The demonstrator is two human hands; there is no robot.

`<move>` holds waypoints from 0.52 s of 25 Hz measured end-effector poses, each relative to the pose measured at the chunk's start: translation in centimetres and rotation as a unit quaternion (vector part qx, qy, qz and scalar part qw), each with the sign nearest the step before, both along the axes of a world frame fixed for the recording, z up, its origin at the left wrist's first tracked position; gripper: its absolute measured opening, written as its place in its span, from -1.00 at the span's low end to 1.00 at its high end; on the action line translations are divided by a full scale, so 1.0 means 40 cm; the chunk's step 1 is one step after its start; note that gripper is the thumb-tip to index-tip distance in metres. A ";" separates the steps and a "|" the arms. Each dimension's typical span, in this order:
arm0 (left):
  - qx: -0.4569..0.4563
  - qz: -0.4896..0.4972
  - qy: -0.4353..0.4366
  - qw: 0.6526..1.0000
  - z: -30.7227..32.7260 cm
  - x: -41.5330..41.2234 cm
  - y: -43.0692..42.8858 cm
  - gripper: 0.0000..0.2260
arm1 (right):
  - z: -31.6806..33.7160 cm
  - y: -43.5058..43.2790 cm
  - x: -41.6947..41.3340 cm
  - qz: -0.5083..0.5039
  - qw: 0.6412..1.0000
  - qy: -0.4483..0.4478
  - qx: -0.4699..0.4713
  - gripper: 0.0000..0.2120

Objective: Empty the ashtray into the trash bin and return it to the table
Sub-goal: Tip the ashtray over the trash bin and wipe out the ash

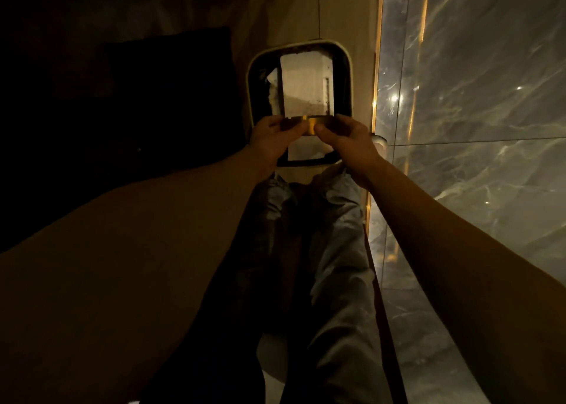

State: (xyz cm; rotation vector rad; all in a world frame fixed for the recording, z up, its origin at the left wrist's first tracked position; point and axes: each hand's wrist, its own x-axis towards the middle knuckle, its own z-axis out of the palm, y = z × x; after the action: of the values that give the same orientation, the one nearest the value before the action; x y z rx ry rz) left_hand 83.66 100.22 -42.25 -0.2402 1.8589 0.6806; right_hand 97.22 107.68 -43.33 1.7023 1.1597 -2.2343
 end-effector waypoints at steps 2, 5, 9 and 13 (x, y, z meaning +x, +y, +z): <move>-0.001 0.029 -0.020 0.999 -0.021 -0.008 -0.008 -0.49 | -0.019 -0.011 -0.016 0.010 1.000 -0.006 0.025 -0.60; 0.009 0.046 -0.048 0.998 -0.035 -0.022 0.001 -0.53 | -0.019 -0.008 -0.033 -0.002 0.999 -0.017 0.038 -0.59; 0.008 0.053 -0.055 0.997 -0.077 -0.030 0.012 -0.63 | -0.054 -0.018 -0.037 0.002 0.999 -0.029 0.036 -0.63; -0.061 0.027 -0.032 0.997 -0.142 -0.036 0.027 -0.61 | -0.115 -0.020 -0.042 0.023 0.997 -0.062 0.036 -0.65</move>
State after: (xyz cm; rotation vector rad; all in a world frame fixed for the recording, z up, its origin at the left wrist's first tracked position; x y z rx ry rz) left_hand 82.20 101.30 -47.91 -0.3894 1.8402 0.5907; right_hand 95.53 106.88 -47.92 1.7929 1.2497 -2.0536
